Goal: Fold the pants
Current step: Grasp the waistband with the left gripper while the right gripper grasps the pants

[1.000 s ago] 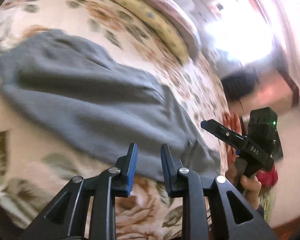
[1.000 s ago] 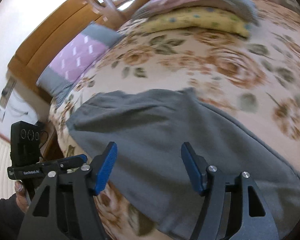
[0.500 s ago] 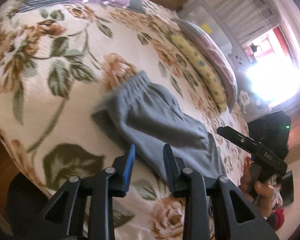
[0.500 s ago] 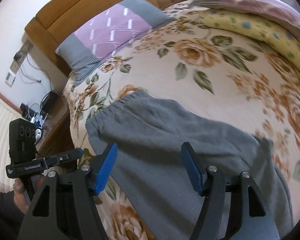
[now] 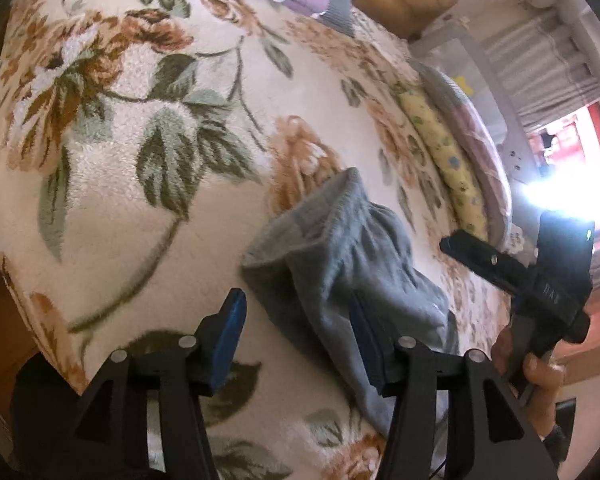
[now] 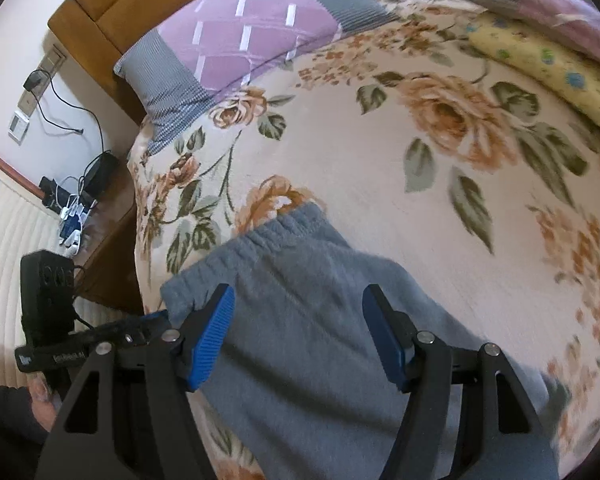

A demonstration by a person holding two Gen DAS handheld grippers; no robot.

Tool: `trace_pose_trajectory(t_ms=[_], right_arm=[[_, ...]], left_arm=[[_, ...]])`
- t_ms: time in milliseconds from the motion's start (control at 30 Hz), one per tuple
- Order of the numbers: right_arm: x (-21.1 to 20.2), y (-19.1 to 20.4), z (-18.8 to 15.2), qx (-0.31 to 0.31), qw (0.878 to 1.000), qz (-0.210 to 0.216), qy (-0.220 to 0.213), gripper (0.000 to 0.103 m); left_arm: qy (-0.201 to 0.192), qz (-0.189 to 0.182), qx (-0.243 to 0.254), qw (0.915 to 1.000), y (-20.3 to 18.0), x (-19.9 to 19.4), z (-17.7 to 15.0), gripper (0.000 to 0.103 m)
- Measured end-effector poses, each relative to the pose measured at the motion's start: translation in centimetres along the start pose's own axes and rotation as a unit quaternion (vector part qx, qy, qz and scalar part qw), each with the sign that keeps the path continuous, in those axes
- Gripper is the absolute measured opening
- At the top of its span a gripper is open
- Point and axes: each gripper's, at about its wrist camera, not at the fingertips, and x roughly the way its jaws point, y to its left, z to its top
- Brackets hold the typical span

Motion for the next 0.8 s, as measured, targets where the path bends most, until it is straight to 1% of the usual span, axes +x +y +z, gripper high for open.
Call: trace_pose_trajectory(t_ms=[67,167,300,400,500,567,600,633,667,700,733,767,800], right_arm=[[1.9,-0.2,1.3,-0.005,1.000,0.002,0.018,0.068],[4.4,-0.5,2.9,-0.015,0.999,-0.007,0.045,0.068],[7.3,-0.5,4.8,-0.036,0.997,-0.001,0.074,0.068],[9.7,-0.3,5.6,-0.060,0.993,-0.005,0.106,0.068],[12.1,-0.5,5.9,-0.070,0.988,-0.008,0.137,0.068],[12.6,-0.4,5.9,-0.074,0.988,-0.008,0.137,0.069],[12.5,-0.4,5.9,-0.074,0.989,-0.008,0.131,0.064],[12.4,-0.4,5.8,-0.071,0.989,-0.005,0.128,0.046],[12.2,-0.6,5.8,-0.067,0.990,0.004,0.126,0.037],[11.9,-0.8,5.8,-0.060,0.991,0.008,0.121,0.024],[11.4,-1.0,5.8,-0.055,0.992,0.009,0.115,0.013],[11.0,-1.2,5.8,-0.049,0.992,0.017,0.111,0.011],[10.2,-1.4,5.7,-0.040,0.994,0.027,0.100,0.011]], left_arm=[[0.003,-0.001,-0.005,1.0000,0.1,0.8,0.2,0.055],[0.005,0.012,-0.002,0.9999,0.0,1.8,0.0,0.057],[-0.004,0.017,0.002,0.9999,0.1,2.4,-0.1,0.059],[-0.013,0.016,0.000,0.9998,0.2,2.7,0.1,0.060],[-0.019,0.016,-0.002,0.9997,0.2,3.1,0.3,0.060],[-0.023,0.009,0.001,0.9997,0.1,3.3,0.5,0.058],[-0.028,0.005,0.004,0.9996,0.2,3.4,0.5,0.050],[-0.029,0.005,0.010,0.9995,0.1,3.4,0.5,0.044],[-0.028,-0.001,0.018,0.9995,0.1,3.5,0.5,0.026],[-0.022,-0.011,0.024,0.9994,0.0,3.6,0.5,0.022],[-0.022,-0.011,0.029,0.9993,-0.2,3.4,0.5,0.021],[-0.025,-0.013,0.035,0.9990,-0.5,3.1,0.5,0.018],[-0.028,-0.017,0.043,0.9985,-0.9,2.6,0.4,0.017]])
